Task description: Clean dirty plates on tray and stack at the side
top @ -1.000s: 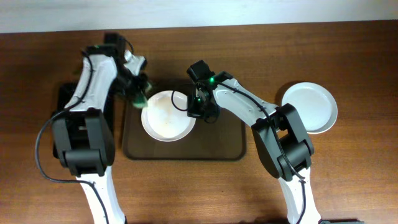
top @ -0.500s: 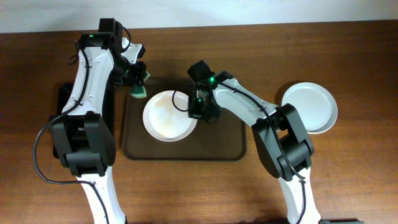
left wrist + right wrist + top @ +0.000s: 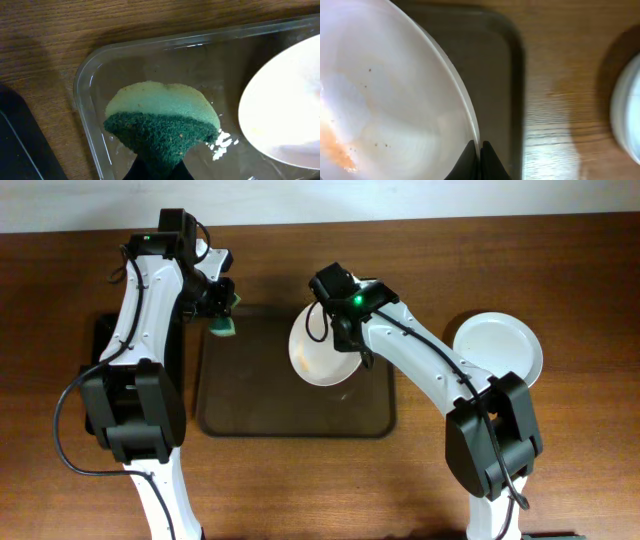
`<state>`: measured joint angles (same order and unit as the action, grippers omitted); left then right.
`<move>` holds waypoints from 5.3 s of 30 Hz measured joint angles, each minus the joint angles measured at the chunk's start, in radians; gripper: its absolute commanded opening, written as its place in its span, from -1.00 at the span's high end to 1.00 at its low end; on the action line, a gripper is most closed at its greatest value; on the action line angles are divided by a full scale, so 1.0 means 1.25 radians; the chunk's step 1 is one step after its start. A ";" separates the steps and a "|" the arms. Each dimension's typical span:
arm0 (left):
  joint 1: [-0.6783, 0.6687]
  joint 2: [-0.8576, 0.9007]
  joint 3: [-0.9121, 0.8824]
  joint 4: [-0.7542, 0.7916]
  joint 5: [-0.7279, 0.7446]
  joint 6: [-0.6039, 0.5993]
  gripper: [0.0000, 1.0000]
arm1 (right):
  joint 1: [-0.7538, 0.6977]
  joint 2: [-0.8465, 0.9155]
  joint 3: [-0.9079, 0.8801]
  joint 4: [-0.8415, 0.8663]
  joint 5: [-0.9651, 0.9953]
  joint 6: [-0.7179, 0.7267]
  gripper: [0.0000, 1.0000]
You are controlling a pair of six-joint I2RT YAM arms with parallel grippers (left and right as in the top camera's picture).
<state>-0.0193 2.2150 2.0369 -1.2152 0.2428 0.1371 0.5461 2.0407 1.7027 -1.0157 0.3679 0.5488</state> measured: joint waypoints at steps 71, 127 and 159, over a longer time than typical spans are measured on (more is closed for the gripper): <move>-0.235 -0.001 -0.223 0.115 -0.263 -0.240 0.99 | 0.044 0.052 -0.009 0.150 -0.284 0.162 0.92; -0.140 0.048 0.093 -0.067 -0.442 -0.252 0.99 | 0.032 0.048 -0.009 0.113 -0.237 0.094 0.92; -0.072 0.048 0.093 -0.057 -0.256 -0.255 0.99 | -0.322 -0.121 -0.008 -0.069 -0.218 -0.078 -0.25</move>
<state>-0.1097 2.2745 2.1532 -1.2865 -0.0772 -0.1810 0.1432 1.8900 1.6924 -1.1023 0.0956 0.4515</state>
